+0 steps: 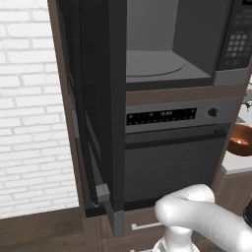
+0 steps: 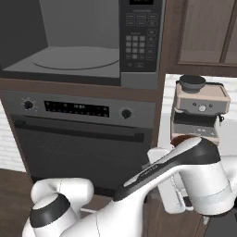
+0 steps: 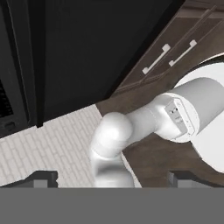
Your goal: Open the microwave, place the bowl with waffle inside the microwave, then close the microwave door and turn it on.
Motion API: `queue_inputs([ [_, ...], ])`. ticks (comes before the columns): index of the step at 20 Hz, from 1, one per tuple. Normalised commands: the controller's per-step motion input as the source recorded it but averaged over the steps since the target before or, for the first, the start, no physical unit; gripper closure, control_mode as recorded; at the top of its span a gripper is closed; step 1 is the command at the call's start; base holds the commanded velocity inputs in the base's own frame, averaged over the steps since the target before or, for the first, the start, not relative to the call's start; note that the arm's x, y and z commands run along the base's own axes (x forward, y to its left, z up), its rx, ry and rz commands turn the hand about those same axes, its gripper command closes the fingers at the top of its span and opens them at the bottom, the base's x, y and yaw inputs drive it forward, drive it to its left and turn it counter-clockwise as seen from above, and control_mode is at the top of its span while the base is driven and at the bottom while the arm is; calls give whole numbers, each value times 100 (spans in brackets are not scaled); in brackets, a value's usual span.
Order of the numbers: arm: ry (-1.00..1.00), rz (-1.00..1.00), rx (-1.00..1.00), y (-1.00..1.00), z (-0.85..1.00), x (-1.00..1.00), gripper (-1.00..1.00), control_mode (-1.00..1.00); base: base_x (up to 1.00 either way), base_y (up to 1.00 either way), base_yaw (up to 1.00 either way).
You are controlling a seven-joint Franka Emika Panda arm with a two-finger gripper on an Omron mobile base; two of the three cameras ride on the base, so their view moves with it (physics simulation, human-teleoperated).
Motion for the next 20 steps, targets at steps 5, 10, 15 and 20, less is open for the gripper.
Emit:
queue_inputs([
  [5,-2,-19,-6,-19,-34,34,-100,-100,0,0,0],
  [10,-12,-32,-19,0,-33,44,-100,-100,0,0,0],
  [15,1,-55,-29,-18,-27,81,-100,-100,0,0,0],
  [20,16,-40,-12,-50,-2,69,-100,-100,0,0,0],
])
